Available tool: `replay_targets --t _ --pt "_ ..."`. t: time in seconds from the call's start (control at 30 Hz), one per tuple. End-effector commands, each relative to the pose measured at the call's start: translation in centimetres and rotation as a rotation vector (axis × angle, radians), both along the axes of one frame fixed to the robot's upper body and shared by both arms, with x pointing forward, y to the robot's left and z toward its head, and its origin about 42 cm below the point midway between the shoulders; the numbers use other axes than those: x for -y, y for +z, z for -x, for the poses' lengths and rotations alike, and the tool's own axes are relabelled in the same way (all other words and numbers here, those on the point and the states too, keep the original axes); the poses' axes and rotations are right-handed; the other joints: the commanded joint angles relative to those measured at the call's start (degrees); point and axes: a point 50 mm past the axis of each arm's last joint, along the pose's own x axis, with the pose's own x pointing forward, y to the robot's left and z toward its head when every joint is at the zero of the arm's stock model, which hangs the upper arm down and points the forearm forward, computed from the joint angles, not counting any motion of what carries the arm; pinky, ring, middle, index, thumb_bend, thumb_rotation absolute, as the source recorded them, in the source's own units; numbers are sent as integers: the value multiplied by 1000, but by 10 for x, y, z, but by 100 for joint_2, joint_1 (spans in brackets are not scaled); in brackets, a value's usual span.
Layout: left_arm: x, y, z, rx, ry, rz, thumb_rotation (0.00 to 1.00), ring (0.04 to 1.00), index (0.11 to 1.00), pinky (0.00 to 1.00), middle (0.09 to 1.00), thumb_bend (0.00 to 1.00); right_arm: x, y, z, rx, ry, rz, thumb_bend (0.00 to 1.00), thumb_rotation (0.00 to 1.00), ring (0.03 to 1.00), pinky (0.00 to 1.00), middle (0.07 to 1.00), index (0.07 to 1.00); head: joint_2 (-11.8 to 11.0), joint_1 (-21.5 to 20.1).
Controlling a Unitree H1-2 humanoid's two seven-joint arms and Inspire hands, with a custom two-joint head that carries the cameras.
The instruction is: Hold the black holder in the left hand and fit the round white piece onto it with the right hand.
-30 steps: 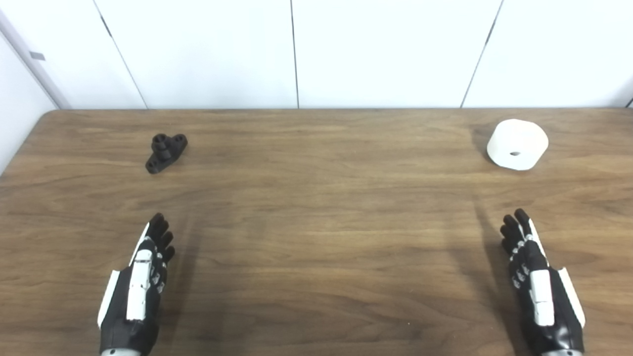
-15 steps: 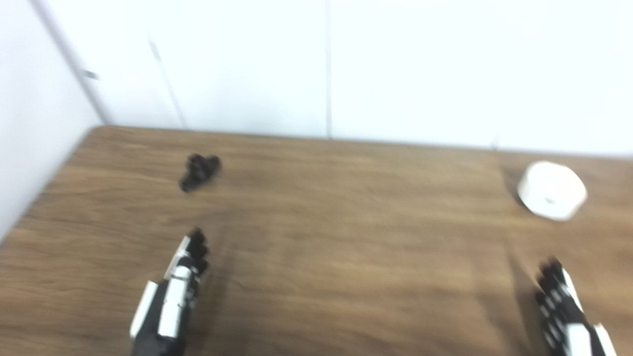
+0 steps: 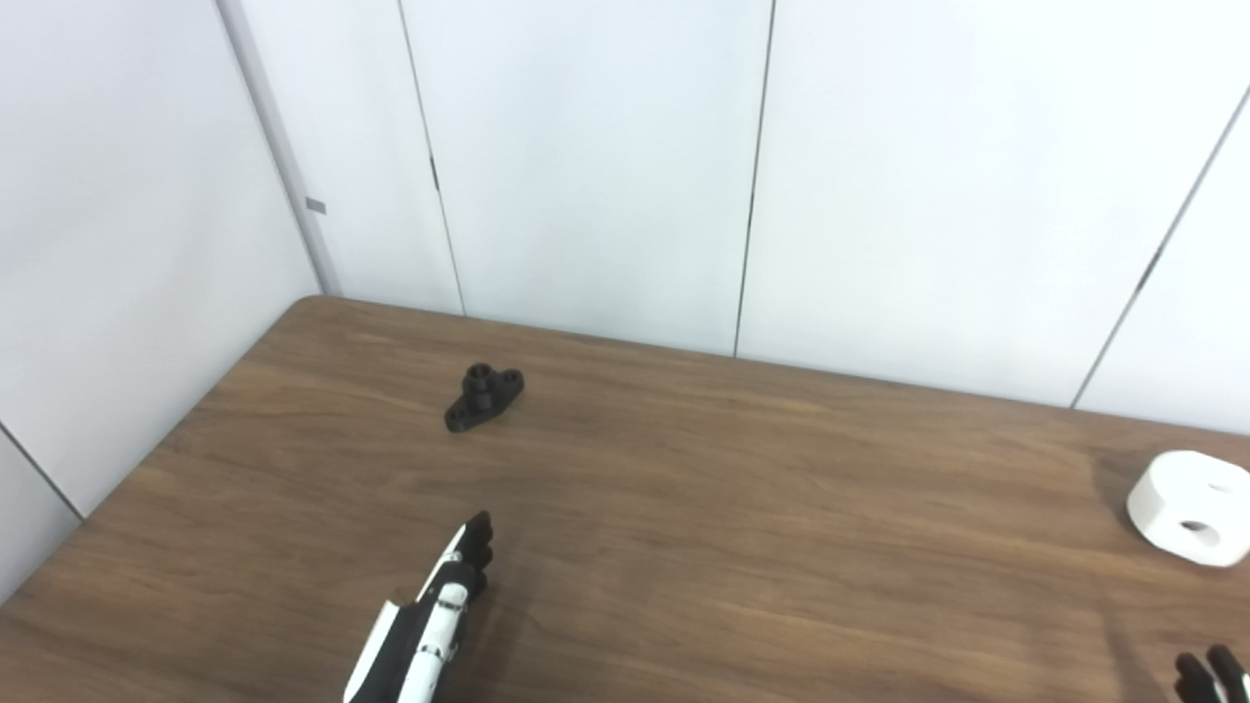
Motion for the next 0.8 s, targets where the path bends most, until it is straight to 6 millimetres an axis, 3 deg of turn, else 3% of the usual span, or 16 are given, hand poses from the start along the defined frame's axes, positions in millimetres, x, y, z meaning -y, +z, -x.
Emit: replay_targets --t 0.0,0.13,0.4,0.5,0.67,0.77 --pt "7 0 -1 17 7 11 988 1000 988 1000 1000 273 4 -5 2 -2 -12 0 623 1000 992 1000 967 989 -4 -34" --pt "7 -1 0 18 19 -11 972 1000 987 1000 1000 270 4 -8 3 0 -9 0 611 1000 999 1000 967 990 3 -107" --pt "9 1 0 16 46 -63 637 1000 974 1000 989 399 2 -9 3 -10 -27 11 635 1000 994 1000 965 984 35 -289" --pt "5 13 -4 34 63 -107 515 995 961 995 981 495 0 -9 3 -15 -28 21 640 1000 971 1000 952 973 30 -338" --pt "-5 45 -20 62 109 -226 436 995 945 964 986 676 -3 -11 3 -28 -35 35 671 1000 956 1000 929 957 20 -385" --pt "-14 61 -33 83 142 -333 367 961 911 936 958 718 -4 -11 4 -23 -34 40 683 1000 944 1000 920 949 23 -393"
